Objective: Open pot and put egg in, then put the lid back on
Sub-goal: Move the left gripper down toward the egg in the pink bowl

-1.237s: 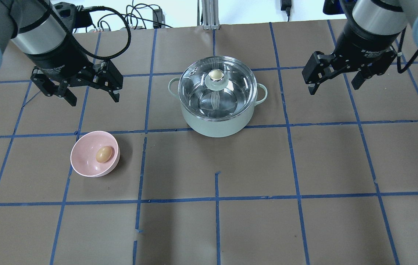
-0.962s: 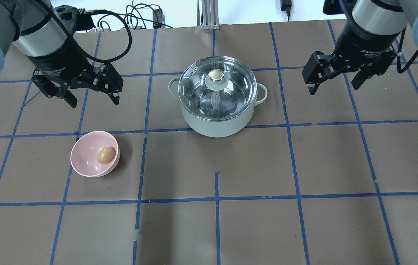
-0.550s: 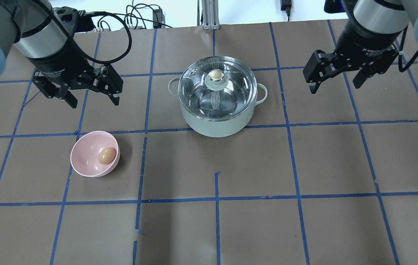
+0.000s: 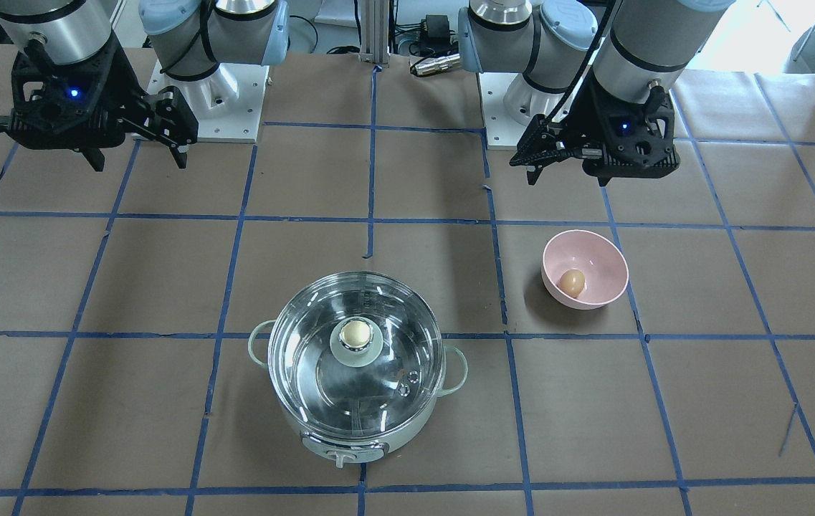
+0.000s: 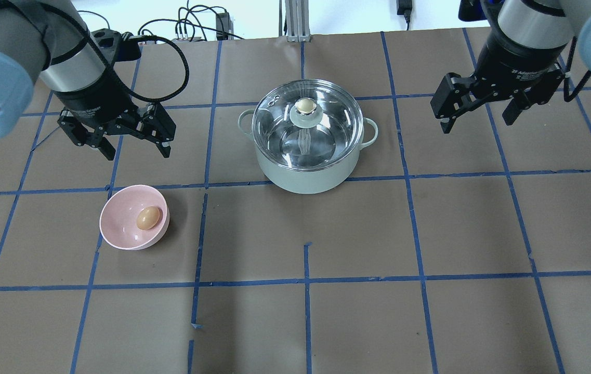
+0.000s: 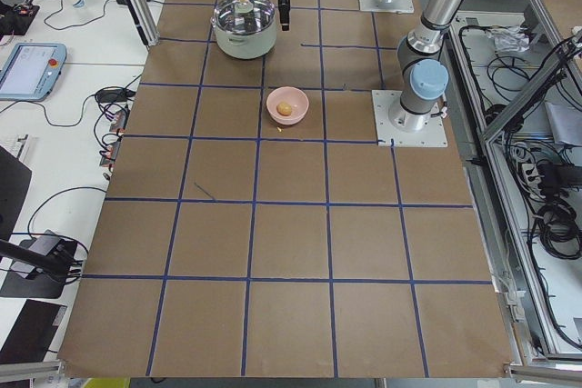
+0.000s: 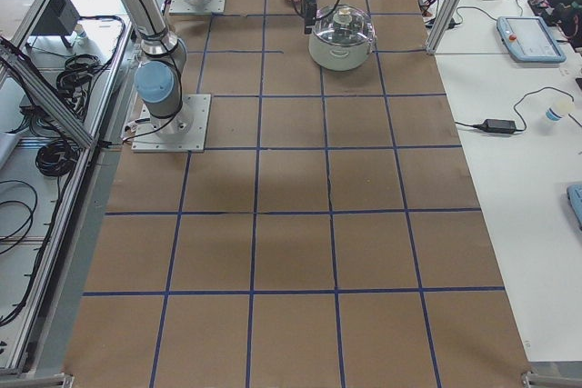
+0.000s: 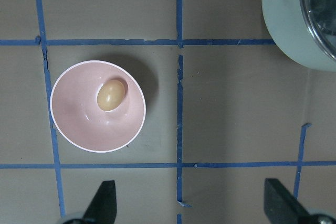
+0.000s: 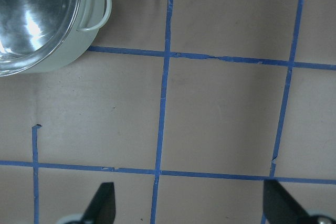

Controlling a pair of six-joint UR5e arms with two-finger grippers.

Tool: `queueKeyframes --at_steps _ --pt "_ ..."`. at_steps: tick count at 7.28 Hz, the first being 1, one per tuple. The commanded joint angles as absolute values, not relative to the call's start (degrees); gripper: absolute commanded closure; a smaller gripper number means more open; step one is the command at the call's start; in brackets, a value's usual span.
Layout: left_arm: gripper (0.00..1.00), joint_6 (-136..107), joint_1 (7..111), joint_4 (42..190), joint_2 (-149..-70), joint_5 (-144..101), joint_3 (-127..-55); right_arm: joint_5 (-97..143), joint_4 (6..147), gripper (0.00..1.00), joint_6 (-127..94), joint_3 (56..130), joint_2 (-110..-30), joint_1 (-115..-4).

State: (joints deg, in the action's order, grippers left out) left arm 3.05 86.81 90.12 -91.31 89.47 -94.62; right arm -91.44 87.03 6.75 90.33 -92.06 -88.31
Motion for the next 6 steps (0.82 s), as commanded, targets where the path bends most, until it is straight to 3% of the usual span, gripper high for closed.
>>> queueKeyframes --at_steps 1,3,6 --pt "0.02 7.53 83.07 77.94 -93.95 89.47 -101.91 -91.06 88.67 0.0 7.29 90.26 -91.76 -88.42" --pt "0.01 17.54 81.48 65.54 -93.87 91.22 -110.61 -91.84 88.51 0.0 7.47 90.35 -91.67 -88.42" --pt "0.02 23.73 81.12 62.32 -93.16 93.08 -115.22 -91.23 88.51 0.0 7.38 90.26 -90.88 -88.33"
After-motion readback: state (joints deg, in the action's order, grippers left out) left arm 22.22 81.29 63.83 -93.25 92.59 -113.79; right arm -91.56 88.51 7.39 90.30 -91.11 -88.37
